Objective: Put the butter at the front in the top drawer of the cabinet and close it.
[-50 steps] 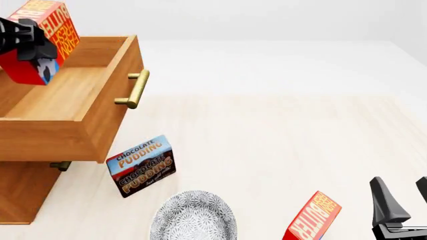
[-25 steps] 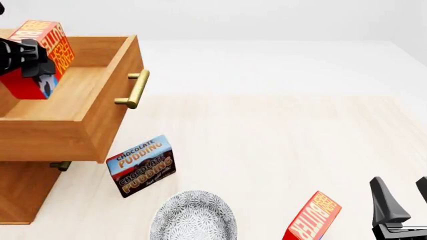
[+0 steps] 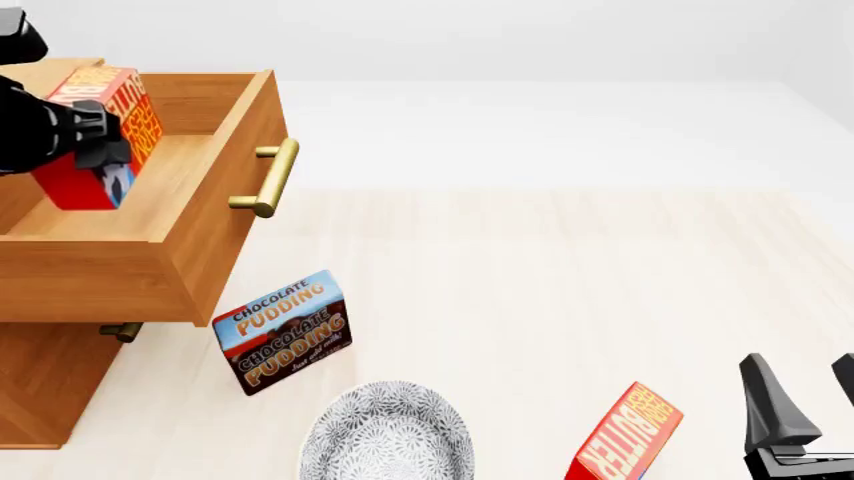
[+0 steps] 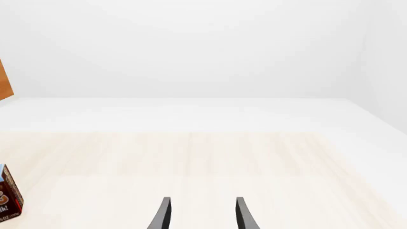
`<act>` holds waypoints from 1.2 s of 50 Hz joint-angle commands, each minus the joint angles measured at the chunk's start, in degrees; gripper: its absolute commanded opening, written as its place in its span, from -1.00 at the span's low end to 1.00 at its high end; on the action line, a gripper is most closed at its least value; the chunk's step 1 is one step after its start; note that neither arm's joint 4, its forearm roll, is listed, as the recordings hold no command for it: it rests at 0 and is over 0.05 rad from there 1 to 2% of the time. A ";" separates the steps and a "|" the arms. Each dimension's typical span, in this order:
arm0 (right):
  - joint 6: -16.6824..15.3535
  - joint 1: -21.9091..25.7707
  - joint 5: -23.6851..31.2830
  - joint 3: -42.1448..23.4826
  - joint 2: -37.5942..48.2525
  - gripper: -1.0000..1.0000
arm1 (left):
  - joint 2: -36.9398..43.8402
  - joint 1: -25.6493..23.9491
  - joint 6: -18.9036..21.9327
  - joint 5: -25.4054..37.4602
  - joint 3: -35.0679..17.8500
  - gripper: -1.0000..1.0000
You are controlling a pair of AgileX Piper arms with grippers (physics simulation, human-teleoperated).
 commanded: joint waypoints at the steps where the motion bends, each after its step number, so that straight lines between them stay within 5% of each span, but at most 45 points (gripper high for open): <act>1: 0.00 -0.01 0.02 0.04 -0.09 1.00 | 1.90 -0.29 0.70 -2.36 -0.02 -1.00; 60: 0.02 0.00 0.02 0.04 -0.07 1.00 | 6.06 -1.42 -0.07 -9.35 5.51 -1.00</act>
